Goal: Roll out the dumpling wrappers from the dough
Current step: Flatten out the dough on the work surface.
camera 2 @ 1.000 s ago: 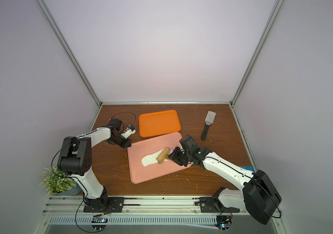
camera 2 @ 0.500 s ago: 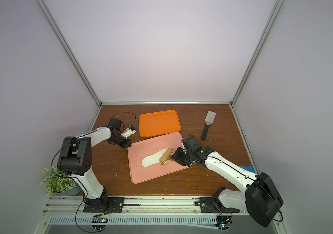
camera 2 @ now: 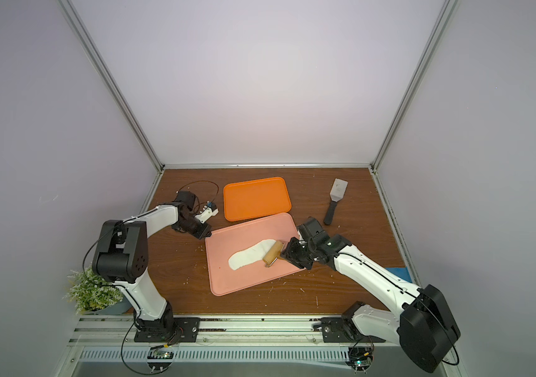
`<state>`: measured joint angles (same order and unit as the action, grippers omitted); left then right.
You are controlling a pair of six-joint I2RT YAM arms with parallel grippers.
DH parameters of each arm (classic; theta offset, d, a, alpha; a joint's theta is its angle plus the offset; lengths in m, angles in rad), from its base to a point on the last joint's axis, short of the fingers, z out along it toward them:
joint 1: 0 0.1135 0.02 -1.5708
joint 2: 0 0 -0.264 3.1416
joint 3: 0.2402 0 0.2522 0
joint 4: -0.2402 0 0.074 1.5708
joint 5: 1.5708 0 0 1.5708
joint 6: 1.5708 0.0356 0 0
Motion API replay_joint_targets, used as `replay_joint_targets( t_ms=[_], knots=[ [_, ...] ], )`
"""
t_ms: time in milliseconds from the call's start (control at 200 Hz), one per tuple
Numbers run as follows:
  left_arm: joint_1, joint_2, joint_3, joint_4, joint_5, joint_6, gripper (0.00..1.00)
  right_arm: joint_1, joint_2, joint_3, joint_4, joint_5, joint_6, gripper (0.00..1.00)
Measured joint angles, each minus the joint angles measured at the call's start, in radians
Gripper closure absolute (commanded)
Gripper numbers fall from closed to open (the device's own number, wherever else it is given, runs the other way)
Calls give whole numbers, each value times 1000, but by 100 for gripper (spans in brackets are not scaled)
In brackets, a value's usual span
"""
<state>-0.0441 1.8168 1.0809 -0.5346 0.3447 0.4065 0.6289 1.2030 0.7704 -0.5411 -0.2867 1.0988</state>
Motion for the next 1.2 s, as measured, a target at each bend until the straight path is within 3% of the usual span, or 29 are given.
replay_joint_targets(
  t_ms=[580,1011,1196],
  knots=[
    [2,0,0,0,5,0,100,-41,16,152,-241,119,-42,100],
    [6,2,0,0,18,1,100,20,81,361,-216,92,-123,100],
    [7,2,0,0,18,1,100,41,72,360,-125,90,-108,100]
  ],
)
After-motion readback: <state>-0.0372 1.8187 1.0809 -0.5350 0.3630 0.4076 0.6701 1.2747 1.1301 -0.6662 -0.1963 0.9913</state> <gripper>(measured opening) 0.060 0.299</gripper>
